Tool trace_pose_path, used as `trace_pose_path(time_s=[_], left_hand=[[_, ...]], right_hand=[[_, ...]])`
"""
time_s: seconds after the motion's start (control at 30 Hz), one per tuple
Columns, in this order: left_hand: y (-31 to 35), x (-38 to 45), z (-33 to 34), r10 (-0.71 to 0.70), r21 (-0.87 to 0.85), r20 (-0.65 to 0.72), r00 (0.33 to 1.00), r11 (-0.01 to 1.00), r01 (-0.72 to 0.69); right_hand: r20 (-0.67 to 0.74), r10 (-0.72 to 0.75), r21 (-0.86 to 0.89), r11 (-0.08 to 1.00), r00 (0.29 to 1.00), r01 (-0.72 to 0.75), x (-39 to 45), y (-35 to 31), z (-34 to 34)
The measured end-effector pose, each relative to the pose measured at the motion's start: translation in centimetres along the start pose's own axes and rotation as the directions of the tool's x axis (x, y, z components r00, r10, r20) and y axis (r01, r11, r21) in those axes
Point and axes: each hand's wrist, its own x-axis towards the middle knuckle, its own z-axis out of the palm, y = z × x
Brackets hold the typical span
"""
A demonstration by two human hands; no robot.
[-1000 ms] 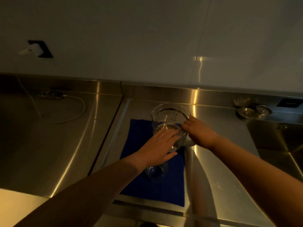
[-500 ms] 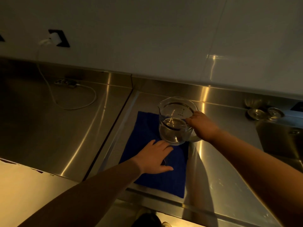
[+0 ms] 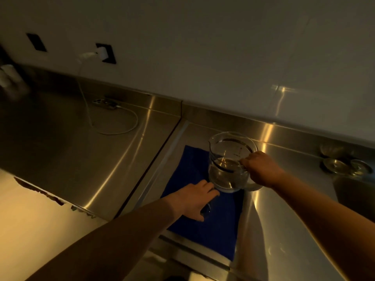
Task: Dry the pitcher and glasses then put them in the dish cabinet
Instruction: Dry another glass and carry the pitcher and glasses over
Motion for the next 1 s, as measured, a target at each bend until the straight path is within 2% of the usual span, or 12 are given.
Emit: trace_pose_path(time_s=[0.13,0.3,0.37,0.6,0.83,1.0], left_hand=[[-2.1,-1.5,-0.4,-0.056,0.015,-0.062,0.997,0.998,0.057],[-6.2,-4.6,-1.9,-0.178,-0.025,-0.149,0.973,0.984,0.176],[-8.4,-6.5,-2.5,-0.229,-0.038,-0.177,0.957,0.974,0.225],[-17.9,-16.0,-3.1,-0.397,-0.026,-0.22,0.891,0.915,0.402],[-30.0,-29.9,-2.2,-0.508,-0.029,-0.234,0.829,0.856,0.516],[-38.2,-39.6,-0.6,-0.599,-0.039,-0.207,0.773,0.795,0.606]], right_hand=[[0.017,-0.088,-0.053,0.995,0.996,0.089,2.2,-1.5,-2.5],[0.177,-0.083,-0.131,0.986,0.981,0.107,6.7,-4.8,-6.2],[0.191,-0.098,-0.139,0.982,0.977,0.126,8.8,-6.0,-7.0],[0.126,-0.195,-0.2,0.955,0.973,0.218,19.0,-15.1,-10.1],[0.024,-0.243,-0.145,0.959,0.97,0.244,31.2,-29.7,-11.8],[-0.045,-0.336,-0.032,0.942,0.941,0.335,40.2,-39.2,-11.4]])
